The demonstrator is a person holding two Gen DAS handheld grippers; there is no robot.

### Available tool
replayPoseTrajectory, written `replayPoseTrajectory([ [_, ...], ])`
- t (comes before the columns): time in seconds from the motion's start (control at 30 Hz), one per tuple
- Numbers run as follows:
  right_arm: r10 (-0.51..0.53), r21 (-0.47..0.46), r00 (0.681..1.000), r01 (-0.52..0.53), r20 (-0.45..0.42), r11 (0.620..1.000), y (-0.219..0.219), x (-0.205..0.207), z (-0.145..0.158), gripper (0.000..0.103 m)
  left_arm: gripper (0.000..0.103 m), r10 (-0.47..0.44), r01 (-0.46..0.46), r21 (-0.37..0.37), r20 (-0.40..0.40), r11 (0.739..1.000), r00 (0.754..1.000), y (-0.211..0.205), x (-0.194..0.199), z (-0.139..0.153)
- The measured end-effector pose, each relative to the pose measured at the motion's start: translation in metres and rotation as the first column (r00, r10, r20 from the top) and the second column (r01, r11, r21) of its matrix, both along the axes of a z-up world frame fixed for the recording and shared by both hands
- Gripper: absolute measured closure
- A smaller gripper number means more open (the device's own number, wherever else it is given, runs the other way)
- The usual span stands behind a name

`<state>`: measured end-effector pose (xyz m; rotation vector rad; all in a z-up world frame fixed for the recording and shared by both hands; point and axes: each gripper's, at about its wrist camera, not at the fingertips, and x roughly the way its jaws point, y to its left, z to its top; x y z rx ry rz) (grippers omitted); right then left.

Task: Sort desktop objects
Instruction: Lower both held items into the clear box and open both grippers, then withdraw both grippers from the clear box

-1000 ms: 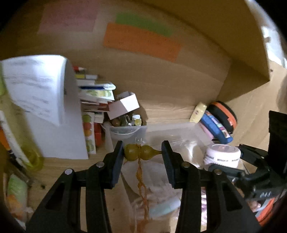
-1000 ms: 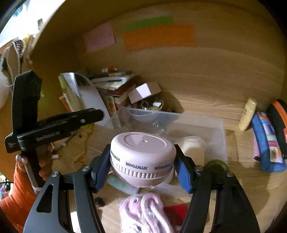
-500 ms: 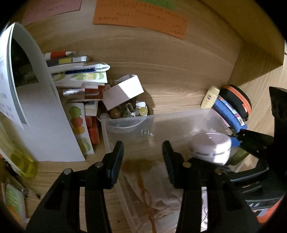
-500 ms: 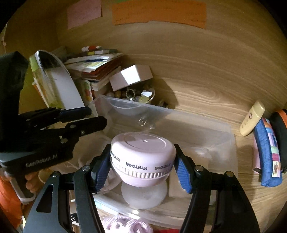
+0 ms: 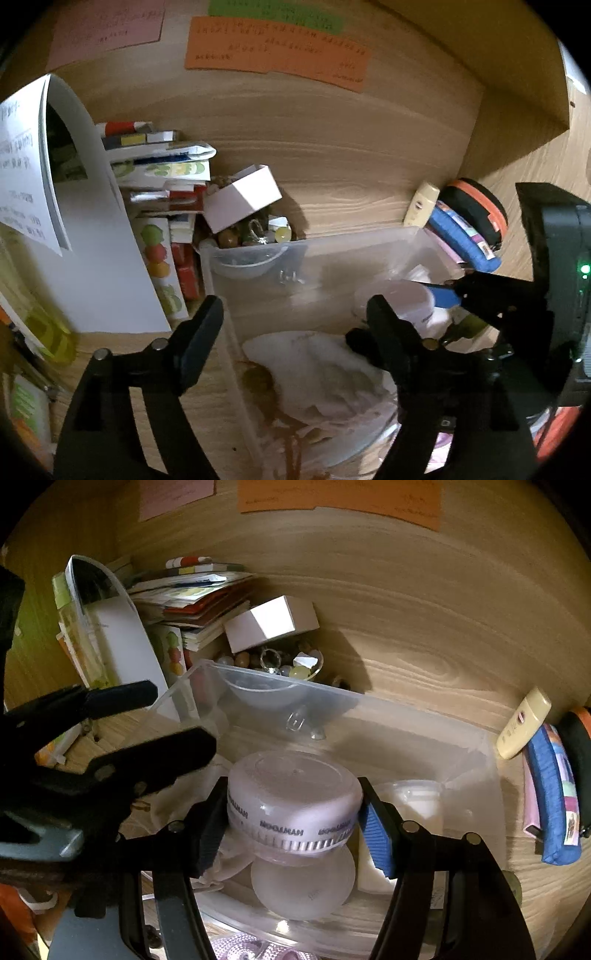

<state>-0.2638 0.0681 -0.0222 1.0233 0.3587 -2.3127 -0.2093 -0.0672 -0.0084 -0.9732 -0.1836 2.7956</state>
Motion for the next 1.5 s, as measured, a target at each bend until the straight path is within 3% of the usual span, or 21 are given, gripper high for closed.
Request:
replayPoseTrajectory([
  [0.17, -0.017, -0.018, 1.000, 0.017, 0.002, 1.000, 0.003, -0.001, 0.003, 0.037, 0.019, 0.021, -0.021, -0.013, -0.019, 1.000, 1.000, 0.001, 0.003, 0.007],
  [0.23, -0.014, -0.026, 1.000, 0.014, -0.003, 1.000, 0.006, 0.001, 0.008, 0.036, 0.008, 0.043, -0.043, -0.012, -0.033, 0.999, 0.999, -0.001, 0.006, 0.009],
  [0.3, -0.030, -0.023, 0.999, 0.029, -0.025, 0.999, 0.009, 0.004, 0.014, 0.035, 0.008, 0.069, -0.070, -0.020, -0.060, 0.997, 0.996, -0.004, 0.011, 0.015],
  [0.4, -0.058, -0.037, 0.997, 0.056, -0.052, 0.998, 0.019, 0.011, 0.024, 0.021, 0.008, 0.077, -0.080, -0.033, -0.083, 0.996, 0.994, -0.004, 0.015, 0.022],
  [0.7, -0.126, -0.097, 0.990, 0.119, -0.066, 0.988, 0.065, 0.040, 0.047, 0.019, 0.005, 0.060, -0.067, -0.043, -0.160, 0.997, 0.985, 0.006, 0.038, 0.044],
  [0.83, -0.149, -0.115, 0.985, 0.139, -0.085, 0.984, 0.085, 0.054, 0.049, 0.009, 0.002, 0.047, -0.055, -0.037, -0.173, 0.998, 0.984, 0.011, 0.051, 0.048],
  [0.93, -0.175, -0.096, 0.979, 0.165, -0.100, 0.982, 0.097, 0.060, 0.046, 0.009, 0.002, 0.055, -0.065, -0.052, -0.174, 0.997, 0.983, 0.015, 0.063, 0.046],
  [1.23, -0.222, -0.165, 0.974, 0.211, -0.049, 0.963, 0.152, 0.083, 0.037, 0.009, 0.002, 0.068, -0.094, -0.147, -0.172, 0.985, 0.983, 0.023, 0.110, 0.039],
  [1.5, -0.249, -0.192, 0.968, 0.249, 0.024, 0.949, 0.181, 0.097, 0.016, 0.009, 0.002, 0.050, -0.068, -0.177, -0.106, 0.982, 0.993, 0.026, 0.140, 0.013],
])
